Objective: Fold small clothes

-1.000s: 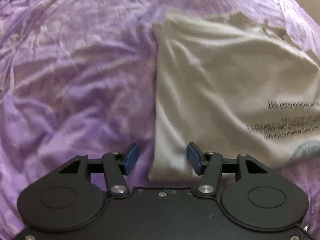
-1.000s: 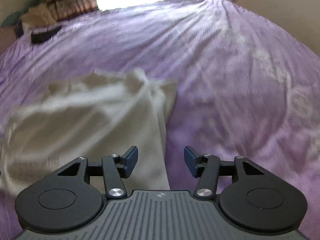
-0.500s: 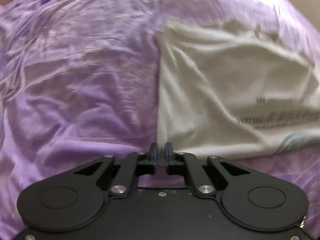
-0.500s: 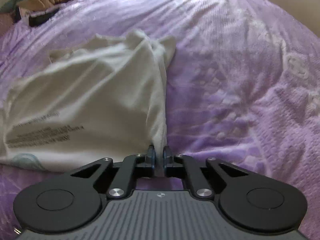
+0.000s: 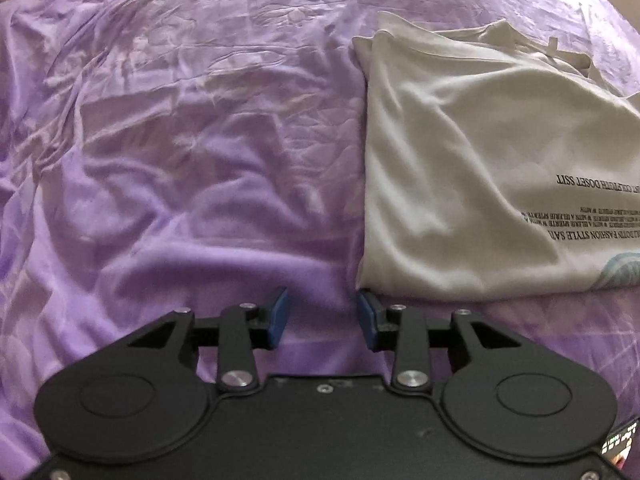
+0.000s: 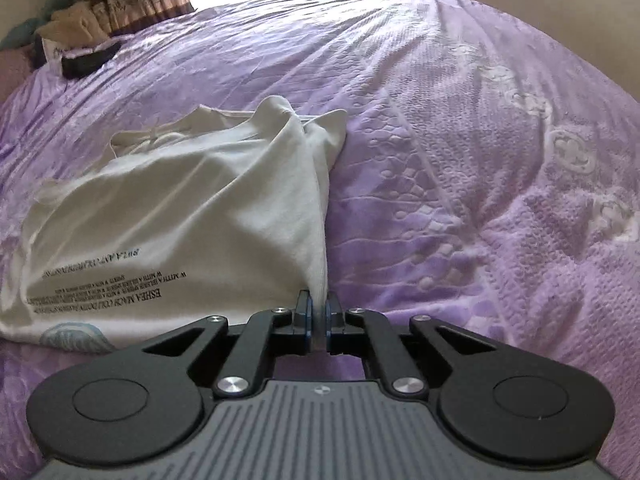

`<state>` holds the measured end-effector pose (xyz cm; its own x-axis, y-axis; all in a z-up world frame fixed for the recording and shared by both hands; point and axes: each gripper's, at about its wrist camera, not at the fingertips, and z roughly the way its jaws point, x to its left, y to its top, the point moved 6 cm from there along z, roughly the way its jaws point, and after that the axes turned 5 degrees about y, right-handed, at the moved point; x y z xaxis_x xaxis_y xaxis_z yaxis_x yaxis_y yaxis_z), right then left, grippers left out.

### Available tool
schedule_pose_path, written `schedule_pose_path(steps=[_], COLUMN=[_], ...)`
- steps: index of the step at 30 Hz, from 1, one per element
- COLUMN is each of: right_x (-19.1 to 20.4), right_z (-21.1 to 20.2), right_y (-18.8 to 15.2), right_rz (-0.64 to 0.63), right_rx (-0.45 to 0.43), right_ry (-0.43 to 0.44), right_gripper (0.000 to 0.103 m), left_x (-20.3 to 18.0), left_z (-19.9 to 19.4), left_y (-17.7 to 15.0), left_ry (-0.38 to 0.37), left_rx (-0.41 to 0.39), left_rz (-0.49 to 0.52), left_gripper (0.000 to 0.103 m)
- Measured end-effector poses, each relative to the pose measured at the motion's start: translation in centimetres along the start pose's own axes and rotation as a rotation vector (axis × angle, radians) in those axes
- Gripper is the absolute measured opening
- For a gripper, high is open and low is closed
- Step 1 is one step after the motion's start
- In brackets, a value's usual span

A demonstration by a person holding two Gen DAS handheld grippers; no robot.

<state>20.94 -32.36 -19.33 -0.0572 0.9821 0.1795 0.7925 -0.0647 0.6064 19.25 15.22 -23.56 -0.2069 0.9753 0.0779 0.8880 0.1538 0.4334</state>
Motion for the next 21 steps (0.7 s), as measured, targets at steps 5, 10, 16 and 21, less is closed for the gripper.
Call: schedule_pose_path(steps=[5,10,16,21], right_x=[-0.3,-0.6,-0.5,-0.8], right_z=[0.7,1.6,2.2,2.5], right_y=[-0.4,-0.9,-1.1,-1.2], right_rz=[-0.009,-0.004,0.015,0.050], right_rx=[0.021,0.043,0.046,0.045], right_ry=[-0.022,-0.029,-0.013,0.006], right_gripper=[0.012,0.013,0.025,0.036], left_x=[-0.8,-2.2,-2.5,-2.6], left_z=[-0.3,0.0,0.6,1.1], left_y=[0.9,1.9,2.2,2.0], left_ry=[-0.047,-0.027,-0.026,-0.031], left_rx=[0.001,-0.017,-0.008,0.004], left_rz=[-0.001,0.055,0.050,0.072], left_gripper=[0.043,0.044,0.045,0.048])
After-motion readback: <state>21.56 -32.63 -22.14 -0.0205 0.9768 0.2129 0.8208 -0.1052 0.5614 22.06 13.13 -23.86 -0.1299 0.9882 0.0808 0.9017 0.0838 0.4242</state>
